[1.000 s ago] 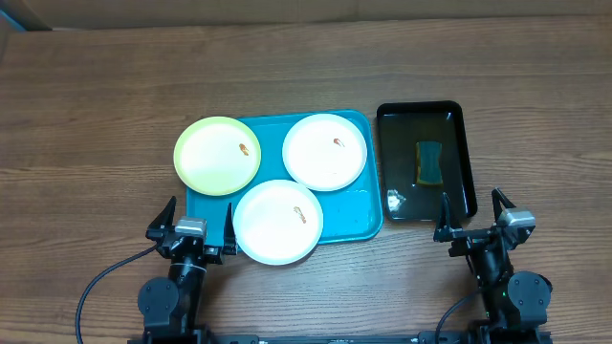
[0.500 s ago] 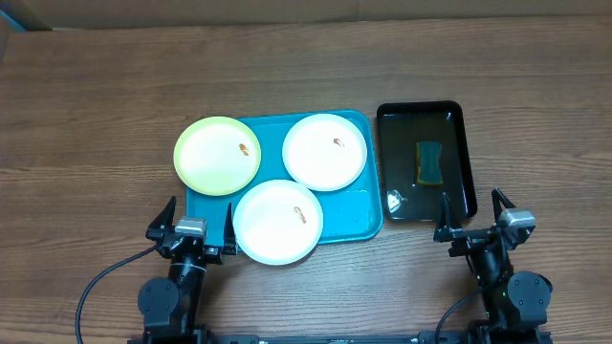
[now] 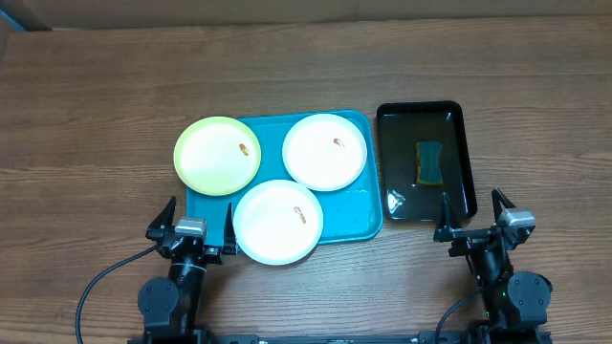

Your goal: Clean dirty plates on tray and stack at the side

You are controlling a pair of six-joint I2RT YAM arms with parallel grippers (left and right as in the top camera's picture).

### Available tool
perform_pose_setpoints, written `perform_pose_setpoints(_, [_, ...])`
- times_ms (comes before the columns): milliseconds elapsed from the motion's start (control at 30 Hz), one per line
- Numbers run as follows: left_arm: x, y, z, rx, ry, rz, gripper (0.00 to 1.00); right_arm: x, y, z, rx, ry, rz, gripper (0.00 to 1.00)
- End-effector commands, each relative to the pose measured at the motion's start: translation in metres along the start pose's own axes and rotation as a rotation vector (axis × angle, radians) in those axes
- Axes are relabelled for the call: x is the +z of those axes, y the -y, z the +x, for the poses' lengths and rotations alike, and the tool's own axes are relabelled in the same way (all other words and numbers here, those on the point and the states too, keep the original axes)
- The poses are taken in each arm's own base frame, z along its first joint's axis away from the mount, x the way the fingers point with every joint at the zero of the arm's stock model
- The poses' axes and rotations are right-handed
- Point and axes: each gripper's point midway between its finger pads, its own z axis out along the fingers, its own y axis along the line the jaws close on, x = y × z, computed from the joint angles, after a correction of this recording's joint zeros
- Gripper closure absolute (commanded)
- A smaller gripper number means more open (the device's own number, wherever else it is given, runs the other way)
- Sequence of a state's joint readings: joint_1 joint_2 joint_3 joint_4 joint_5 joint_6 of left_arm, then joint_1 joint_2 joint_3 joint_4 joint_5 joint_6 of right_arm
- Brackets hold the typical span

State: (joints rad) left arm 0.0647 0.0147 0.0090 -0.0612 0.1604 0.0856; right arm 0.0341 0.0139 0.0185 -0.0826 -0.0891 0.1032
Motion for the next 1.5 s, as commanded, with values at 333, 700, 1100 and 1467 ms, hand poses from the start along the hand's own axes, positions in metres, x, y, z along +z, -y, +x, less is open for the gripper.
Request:
perform_pose_setpoints(333, [-0.0003, 0.0034, -0.0004, 0.025, 0.006, 0.016, 0.00, 0.0000, 0.0022, 0.0011, -0.006, 0.007, 0.010, 0.00])
perform_pose_setpoints(700, [-0.0003, 0.0034, -0.0004, 0.025, 0.006, 0.015, 0.00, 0.0000, 0.0022, 0.0010, -0.006, 0.007, 0.010, 0.00])
perform_pose_setpoints(1100, [-0.0003, 0.0034, -0.0004, 0.025, 0.006, 0.015, 0.00, 0.0000, 0.0022, 0.0011, -0.006, 0.007, 0.010, 0.00])
perform_pose_setpoints(1467, [-0.0004, 0.0057, -0.0047, 0.027, 0.024, 0.029, 0.00, 0.0000, 0.0022, 0.0011, -0.006, 0.007, 0.010, 0.00])
